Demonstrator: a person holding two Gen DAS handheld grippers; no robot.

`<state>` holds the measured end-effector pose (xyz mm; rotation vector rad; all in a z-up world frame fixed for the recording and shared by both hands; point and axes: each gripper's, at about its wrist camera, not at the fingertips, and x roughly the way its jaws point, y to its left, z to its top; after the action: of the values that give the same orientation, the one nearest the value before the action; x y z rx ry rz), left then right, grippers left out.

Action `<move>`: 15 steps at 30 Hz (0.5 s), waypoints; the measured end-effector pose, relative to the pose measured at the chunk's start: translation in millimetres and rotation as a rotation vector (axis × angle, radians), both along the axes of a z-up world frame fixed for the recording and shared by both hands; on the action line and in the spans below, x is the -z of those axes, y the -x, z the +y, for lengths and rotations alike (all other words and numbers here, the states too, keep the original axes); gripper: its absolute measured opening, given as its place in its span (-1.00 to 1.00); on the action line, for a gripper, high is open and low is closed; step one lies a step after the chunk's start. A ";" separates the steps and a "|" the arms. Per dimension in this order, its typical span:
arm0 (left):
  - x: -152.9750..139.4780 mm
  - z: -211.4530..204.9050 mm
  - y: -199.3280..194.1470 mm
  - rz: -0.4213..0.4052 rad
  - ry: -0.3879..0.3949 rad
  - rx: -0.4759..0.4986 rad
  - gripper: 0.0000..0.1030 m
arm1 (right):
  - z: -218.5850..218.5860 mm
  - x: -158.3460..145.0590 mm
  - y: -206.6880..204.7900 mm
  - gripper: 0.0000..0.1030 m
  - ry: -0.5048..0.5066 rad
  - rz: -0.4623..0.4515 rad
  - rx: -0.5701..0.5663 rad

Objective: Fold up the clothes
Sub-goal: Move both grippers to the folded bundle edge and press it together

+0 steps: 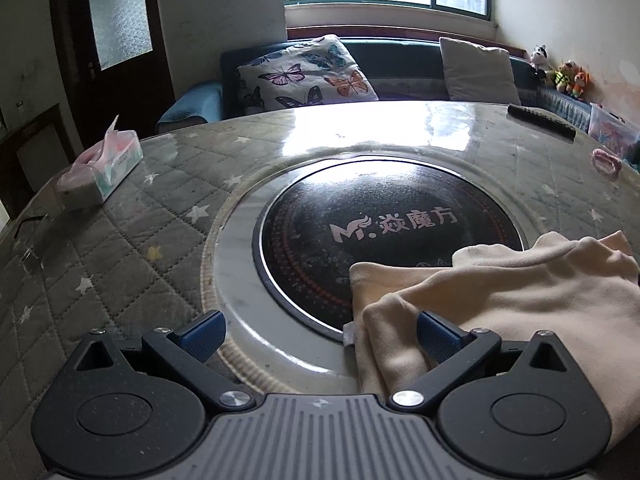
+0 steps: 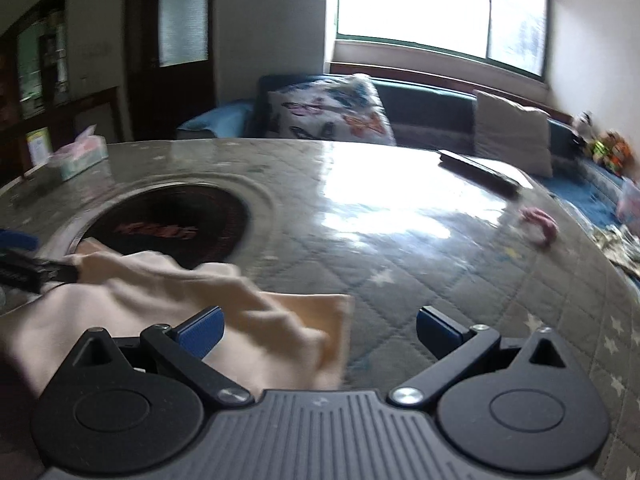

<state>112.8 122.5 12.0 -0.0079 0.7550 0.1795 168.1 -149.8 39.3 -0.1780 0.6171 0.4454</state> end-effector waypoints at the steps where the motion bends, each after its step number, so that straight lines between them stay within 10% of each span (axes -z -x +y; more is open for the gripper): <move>1: -0.7 1.7 2.1 -0.001 0.006 -0.005 1.00 | 3.8 -1.8 4.7 1.00 0.003 -0.005 -0.023; 15: -14.7 24.8 27.0 -0.027 0.098 -0.070 1.00 | 80.1 -4.8 70.7 0.87 0.062 -0.014 -0.362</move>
<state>85.8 147.3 26.8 -0.1297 0.7360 0.2080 97.5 -69.6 44.1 -0.3545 0.5868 0.7737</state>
